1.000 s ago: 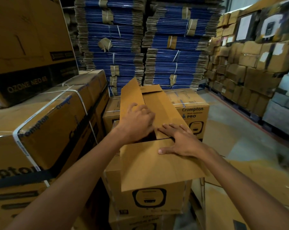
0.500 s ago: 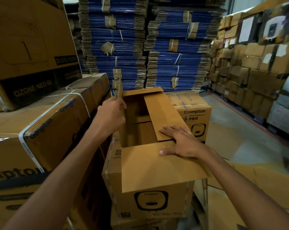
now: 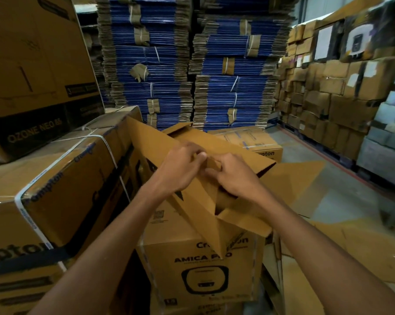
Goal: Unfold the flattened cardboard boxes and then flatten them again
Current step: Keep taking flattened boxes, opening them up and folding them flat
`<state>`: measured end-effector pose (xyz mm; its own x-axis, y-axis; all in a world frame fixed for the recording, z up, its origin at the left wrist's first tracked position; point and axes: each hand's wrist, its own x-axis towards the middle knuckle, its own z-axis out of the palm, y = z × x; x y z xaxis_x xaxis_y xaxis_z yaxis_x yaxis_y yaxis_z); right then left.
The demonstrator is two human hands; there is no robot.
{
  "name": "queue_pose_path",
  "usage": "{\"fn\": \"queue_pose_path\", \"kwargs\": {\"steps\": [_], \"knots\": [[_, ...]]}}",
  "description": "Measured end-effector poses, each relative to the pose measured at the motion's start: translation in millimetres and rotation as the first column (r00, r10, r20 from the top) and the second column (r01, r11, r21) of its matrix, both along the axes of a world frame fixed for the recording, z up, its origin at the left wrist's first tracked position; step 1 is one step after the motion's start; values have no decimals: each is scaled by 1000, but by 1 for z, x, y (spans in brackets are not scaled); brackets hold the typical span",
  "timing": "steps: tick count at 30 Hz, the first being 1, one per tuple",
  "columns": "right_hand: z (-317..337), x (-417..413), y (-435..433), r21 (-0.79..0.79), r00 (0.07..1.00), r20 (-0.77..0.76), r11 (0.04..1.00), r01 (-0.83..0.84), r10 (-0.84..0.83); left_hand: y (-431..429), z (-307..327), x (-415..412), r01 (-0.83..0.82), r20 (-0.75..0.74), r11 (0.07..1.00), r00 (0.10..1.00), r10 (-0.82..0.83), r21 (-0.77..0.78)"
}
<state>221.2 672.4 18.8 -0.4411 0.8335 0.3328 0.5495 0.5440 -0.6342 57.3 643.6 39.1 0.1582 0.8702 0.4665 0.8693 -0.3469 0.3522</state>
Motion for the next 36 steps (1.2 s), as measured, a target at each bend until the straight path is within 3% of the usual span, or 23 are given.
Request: {"fn": "queue_pose_path", "kwargs": {"steps": [4, 6, 9, 11, 13, 18, 21, 23, 25, 26, 28, 31, 34, 36], "knots": [[10, 37, -5, 31, 985, 136, 994, 106, -109, 23, -1, -44, -155, -238, 982, 963, 127, -106], [17, 57, -5, 102, 942, 239, 970, 219, -237, 32, -2, -64, -275, -335, 960, 910, 244, -49], [24, 84, 0, 197, 830, 359, 904, 380, -427, 37, -8, -86, -390, -323, 915, 856, 402, 106], [24, 88, 2, 319, 739, 431, 854, 411, -517, 38, -17, -85, -330, -344, 907, 846, 408, 263], [21, 82, 3, 501, 687, 471, 809, 308, -554, 37, -22, -72, -220, -336, 903, 875, 349, 368], [12, 29, -2, 592, 784, 479, 805, 43, -395, 12, -40, -14, 46, -304, 884, 946, 111, 465], [3, 9, -8, 574, 801, 499, 818, -22, -329, -1, -35, 4, -13, -319, 954, 941, 113, 299], [-5, 12, -9, 580, 826, 476, 814, -35, -303, -6, -14, -1, -53, -257, 998, 965, 44, -29], [-13, 16, -14, 616, 839, 457, 785, -59, -295, -7, 11, -13, 49, -58, 925, 995, -76, -377], [-18, 19, -17, 648, 847, 437, 759, -62, -304, -5, 22, -21, 74, -9, 876, 996, -88, -477], [-26, 20, -21, 695, 869, 388, 717, -57, -307, 6, 29, -39, -22, -121, 798, 991, -64, -603], [-32, 20, -24, 700, 888, 363, 712, -60, -281, 18, 19, -64, -294, -491, 738, 869, -57, -607], [-36, 23, -26, 709, 901, 338, 704, -54, -271, 22, 0, -77, -297, -585, 795, 806, -88, -529], [-36, 23, -28, 711, 902, 337, 701, -55, -271, 17, -4, -80, -287, -608, 870, 793, -19, -402]]}}
